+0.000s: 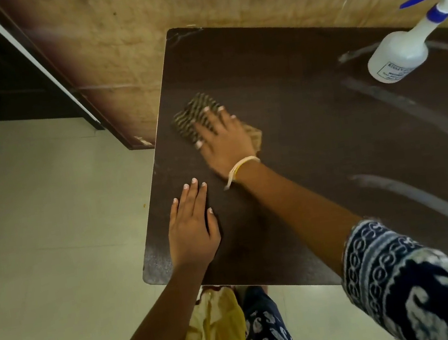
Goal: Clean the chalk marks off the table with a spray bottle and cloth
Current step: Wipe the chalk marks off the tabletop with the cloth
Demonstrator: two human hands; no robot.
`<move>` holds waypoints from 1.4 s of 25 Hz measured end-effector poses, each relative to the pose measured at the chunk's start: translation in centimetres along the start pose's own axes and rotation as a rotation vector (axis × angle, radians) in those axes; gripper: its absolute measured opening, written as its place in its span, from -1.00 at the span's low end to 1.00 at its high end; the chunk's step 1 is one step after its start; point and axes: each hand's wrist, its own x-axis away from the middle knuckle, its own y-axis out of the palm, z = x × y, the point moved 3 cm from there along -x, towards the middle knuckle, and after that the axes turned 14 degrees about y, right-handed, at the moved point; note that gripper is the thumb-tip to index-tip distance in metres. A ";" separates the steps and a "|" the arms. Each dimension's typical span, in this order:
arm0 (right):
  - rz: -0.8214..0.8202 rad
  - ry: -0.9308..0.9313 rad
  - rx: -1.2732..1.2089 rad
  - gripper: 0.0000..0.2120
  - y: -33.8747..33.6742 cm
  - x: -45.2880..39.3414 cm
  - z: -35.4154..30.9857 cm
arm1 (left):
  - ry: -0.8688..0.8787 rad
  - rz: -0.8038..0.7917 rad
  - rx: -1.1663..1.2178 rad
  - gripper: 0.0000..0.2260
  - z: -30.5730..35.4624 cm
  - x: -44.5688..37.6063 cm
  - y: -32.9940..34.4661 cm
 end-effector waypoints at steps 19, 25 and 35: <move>-0.039 -0.074 -0.005 -0.50 0.7 11.2 8.6 | -0.094 -0.137 -0.286 -0.49 2.9 -0.1 -0.1; 0.061 0.369 -0.005 -0.50 -1.7 13.1 28.8 | 0.006 -0.053 -0.087 -0.52 14.7 0.2 3.3; 0.072 0.430 -0.103 -0.48 -0.3 20.5 23.5 | 0.008 -0.024 -0.071 -0.55 18.0 1.2 6.6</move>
